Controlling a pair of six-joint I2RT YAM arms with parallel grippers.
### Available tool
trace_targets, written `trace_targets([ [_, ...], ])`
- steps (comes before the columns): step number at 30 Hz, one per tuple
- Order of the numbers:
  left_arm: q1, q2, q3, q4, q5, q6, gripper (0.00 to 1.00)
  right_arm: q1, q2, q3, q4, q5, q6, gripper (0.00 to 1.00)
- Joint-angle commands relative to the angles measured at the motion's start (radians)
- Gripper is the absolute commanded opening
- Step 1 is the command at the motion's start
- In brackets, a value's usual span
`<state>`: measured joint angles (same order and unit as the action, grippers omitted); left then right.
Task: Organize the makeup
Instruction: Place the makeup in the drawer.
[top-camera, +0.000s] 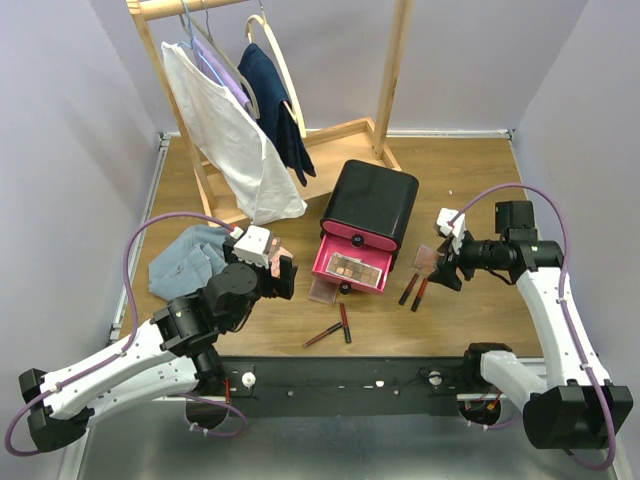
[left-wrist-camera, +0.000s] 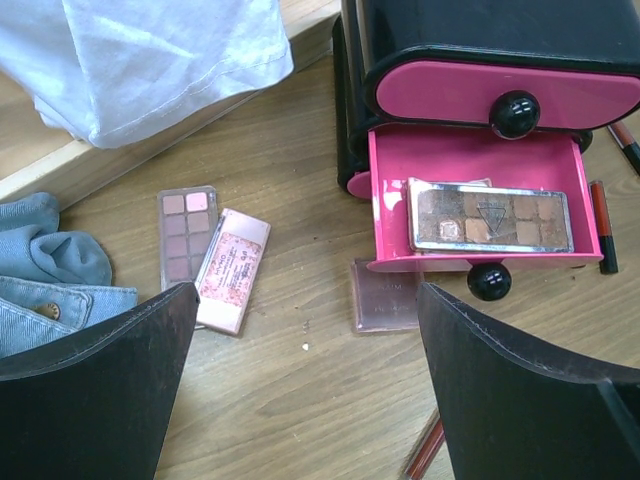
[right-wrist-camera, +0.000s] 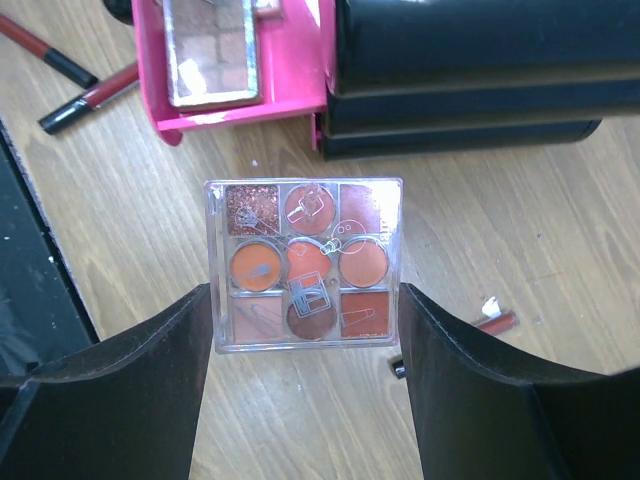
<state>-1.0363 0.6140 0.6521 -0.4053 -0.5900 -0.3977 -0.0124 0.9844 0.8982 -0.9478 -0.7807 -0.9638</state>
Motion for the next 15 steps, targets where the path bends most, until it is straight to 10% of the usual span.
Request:
trace_targets([
  [1, 0.001, -0.01, -0.015, 0.026, -0.007, -0.009, 0.99, 0.011, -0.013, 0.068, -0.071, -0.066, -0.036, 0.3],
  [15, -0.001, -0.026, -0.028, 0.005, -0.025, -0.061, 0.99, 0.56, 0.111, 0.214, 0.165, 0.19, 0.184, 0.3],
])
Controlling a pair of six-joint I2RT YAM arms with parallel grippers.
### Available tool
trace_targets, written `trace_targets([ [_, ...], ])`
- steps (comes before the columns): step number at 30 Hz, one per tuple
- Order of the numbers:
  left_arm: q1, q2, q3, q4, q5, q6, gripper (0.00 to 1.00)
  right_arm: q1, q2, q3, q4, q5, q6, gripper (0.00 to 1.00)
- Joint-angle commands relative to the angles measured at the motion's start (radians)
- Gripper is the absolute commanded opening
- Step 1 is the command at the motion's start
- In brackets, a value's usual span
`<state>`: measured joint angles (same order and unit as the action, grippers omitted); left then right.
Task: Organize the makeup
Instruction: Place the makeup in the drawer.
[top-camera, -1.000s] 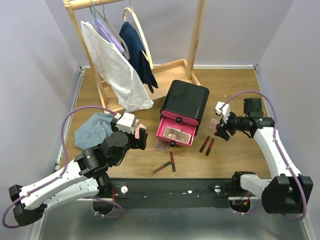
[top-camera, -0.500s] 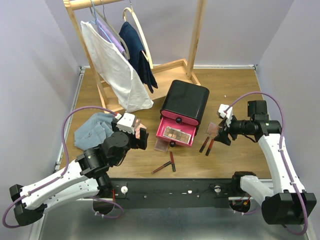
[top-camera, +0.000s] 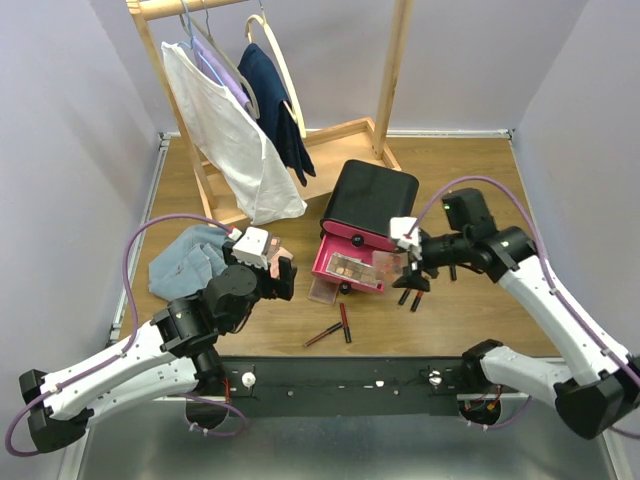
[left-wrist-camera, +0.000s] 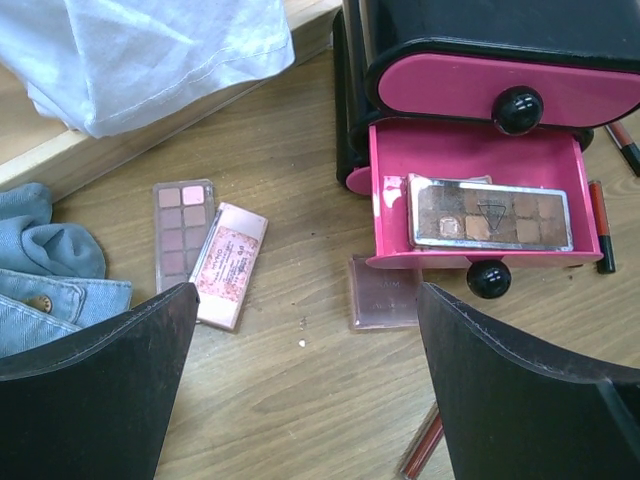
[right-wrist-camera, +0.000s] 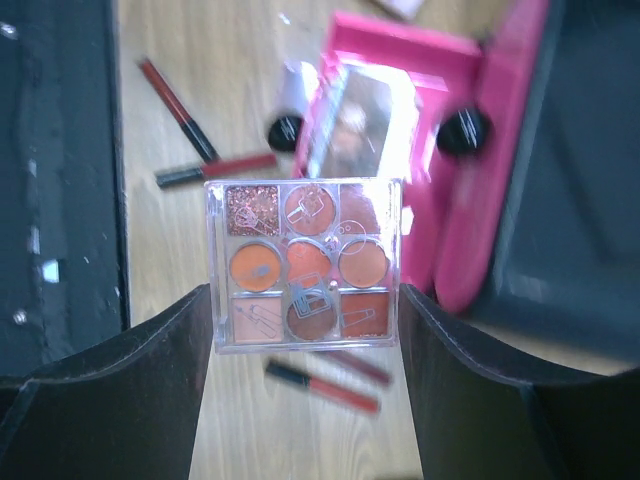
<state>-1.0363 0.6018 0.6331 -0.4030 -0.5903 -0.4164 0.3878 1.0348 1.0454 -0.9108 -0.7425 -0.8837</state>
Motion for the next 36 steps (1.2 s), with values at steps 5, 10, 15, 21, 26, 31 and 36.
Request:
trace_targets([
  [5, -0.001, -0.039, -0.013, -0.013, -0.039, -0.076, 0.99, 0.316, 0.154, 0.113, 0.223, 0.267, 0.132, 0.3],
  [10, -0.001, -0.063, -0.026, -0.025, -0.051, -0.111, 0.99, 0.388, 0.205, 0.107, 0.315, 0.391, 0.163, 0.3],
  [15, -0.001, -0.097, -0.045, -0.034, -0.054, -0.131, 0.99, 0.404, 0.234, 0.105, 0.334, 0.416, 0.181, 0.3],
  [21, -0.001, -0.117, -0.053, -0.043, -0.052, -0.134, 0.99, 0.405, 0.255, 0.087, 0.355, 0.436, 0.203, 0.31],
  [26, 0.001, -0.132, -0.056, -0.053, -0.051, -0.137, 0.99, 0.405, 0.281, 0.077, 0.377, 0.456, 0.219, 0.33],
  [31, -0.001, -0.157, -0.065, -0.062, -0.051, -0.15, 0.99, 0.402, 0.295, 0.074, 0.411, 0.5, 0.275, 0.33],
  [36, -0.001, -0.177, -0.076, -0.063, -0.052, -0.154, 0.99, 0.398, 0.301, 0.067, 0.426, 0.522, 0.334, 0.33],
])
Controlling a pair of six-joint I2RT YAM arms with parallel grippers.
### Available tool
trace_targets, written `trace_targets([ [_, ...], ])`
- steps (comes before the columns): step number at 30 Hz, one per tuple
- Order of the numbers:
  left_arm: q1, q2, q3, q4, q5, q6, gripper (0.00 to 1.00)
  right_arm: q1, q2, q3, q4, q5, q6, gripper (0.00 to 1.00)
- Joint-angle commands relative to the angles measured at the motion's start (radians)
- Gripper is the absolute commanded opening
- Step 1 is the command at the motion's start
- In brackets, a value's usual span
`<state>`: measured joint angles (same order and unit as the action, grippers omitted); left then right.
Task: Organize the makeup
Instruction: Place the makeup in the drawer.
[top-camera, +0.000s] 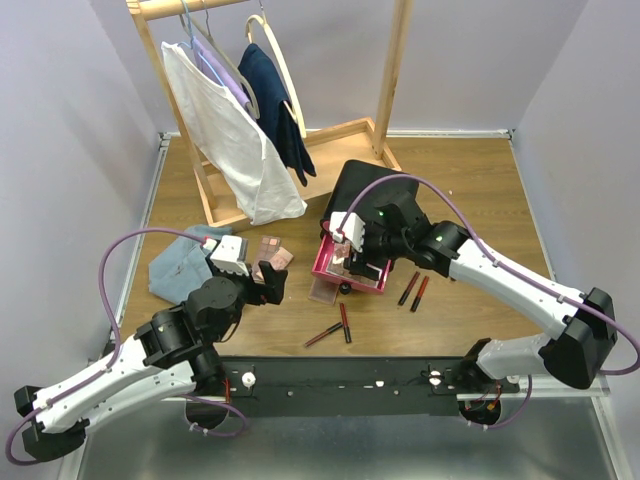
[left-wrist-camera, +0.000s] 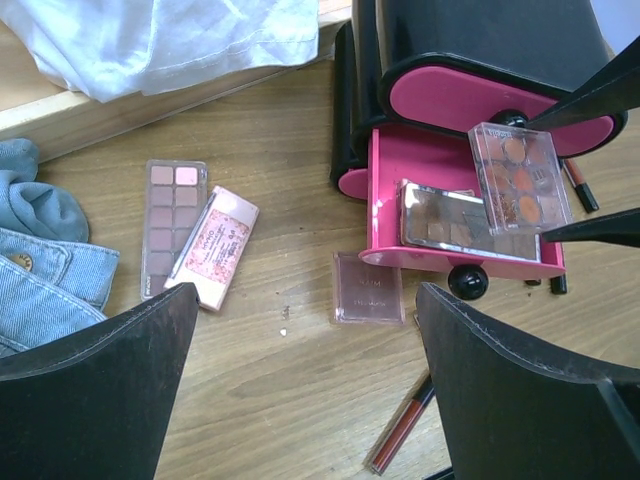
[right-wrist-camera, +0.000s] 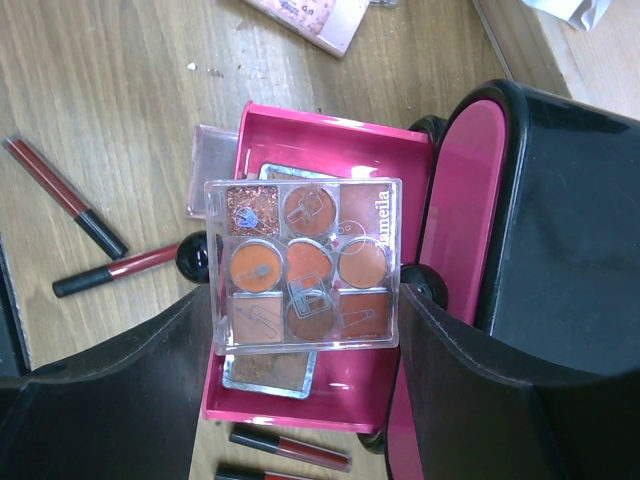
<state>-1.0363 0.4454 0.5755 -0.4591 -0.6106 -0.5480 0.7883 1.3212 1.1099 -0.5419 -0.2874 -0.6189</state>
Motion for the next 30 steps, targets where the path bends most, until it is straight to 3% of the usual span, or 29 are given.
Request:
trace_targets([
  [1, -0.001, -0.022, -0.022, -0.007, -0.032, -0.023, 0.99, -0.004, 0.016, 0.001, 0.062, 0.068, 0.077, 0.34],
  [23, -0.001, -0.053, -0.051, -0.009, -0.034, -0.033, 0.99, -0.008, 0.055, -0.038, 0.137, 0.174, 0.114, 0.34],
  [30, -0.001, -0.073, -0.055, -0.026, -0.043, -0.043, 0.99, -0.006, 0.062, -0.056, 0.119, 0.163, 0.07, 0.45],
])
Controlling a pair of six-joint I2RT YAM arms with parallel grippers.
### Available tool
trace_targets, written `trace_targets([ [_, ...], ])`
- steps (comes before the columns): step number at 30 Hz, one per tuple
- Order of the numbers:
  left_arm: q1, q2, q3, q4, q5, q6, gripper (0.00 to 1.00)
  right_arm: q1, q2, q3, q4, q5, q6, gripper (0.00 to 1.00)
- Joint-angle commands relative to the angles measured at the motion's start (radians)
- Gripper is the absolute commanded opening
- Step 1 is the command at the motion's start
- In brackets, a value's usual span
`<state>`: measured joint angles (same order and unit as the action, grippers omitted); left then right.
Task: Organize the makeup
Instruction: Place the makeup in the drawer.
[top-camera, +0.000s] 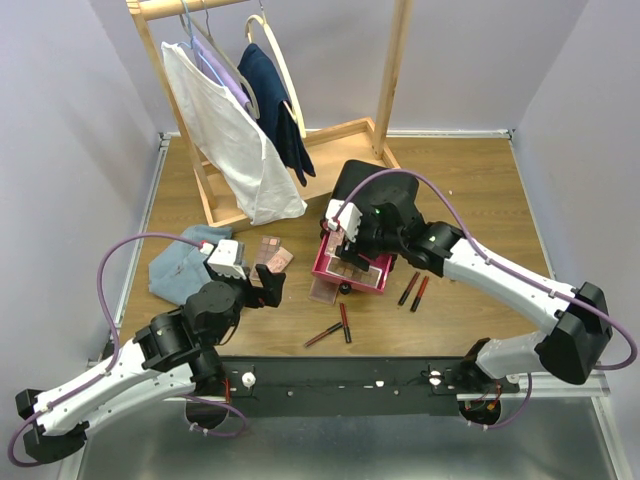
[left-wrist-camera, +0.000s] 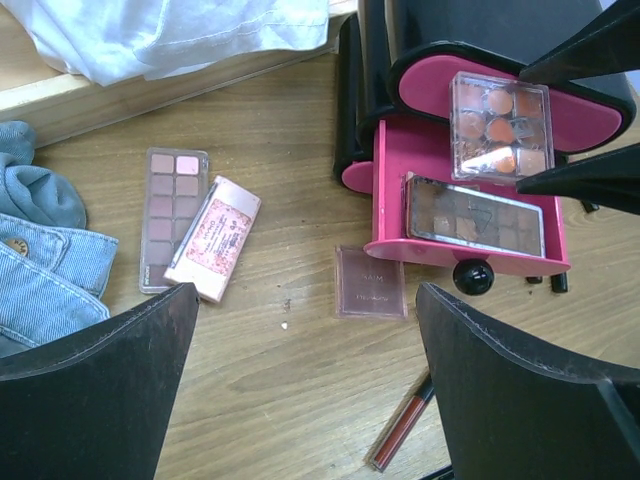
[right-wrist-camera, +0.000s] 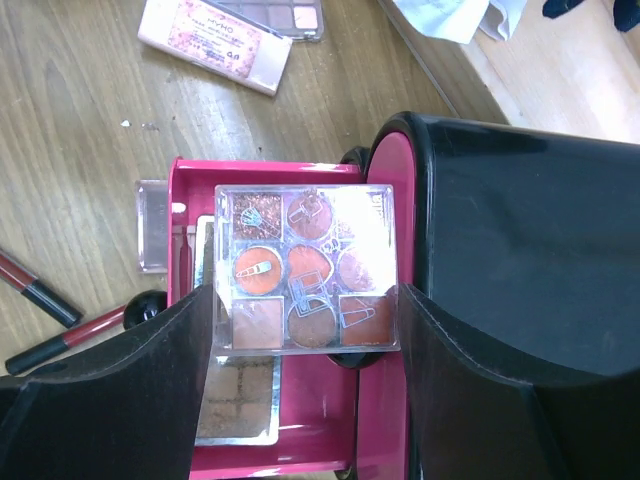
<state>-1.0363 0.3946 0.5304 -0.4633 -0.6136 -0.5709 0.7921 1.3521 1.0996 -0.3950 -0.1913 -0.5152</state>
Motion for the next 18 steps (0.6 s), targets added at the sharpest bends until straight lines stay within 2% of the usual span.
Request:
trace_targets([
  [1, -0.001, -0.025, -0.012, -0.021, -0.04, -0.02, 0.99, -0.01, 0.03, -0.046, -0.044, 0.058, -0.039, 0.45],
  [7, -0.001, -0.033, -0.017, -0.023, -0.044, -0.024, 0.99, -0.008, 0.007, -0.056, -0.082, 0.016, -0.022, 0.4],
  [18, -0.001, -0.026, -0.03, -0.005, -0.035, -0.03, 0.99, -0.005, -0.01, -0.124, -0.036, 0.154, -0.112, 0.39],
])
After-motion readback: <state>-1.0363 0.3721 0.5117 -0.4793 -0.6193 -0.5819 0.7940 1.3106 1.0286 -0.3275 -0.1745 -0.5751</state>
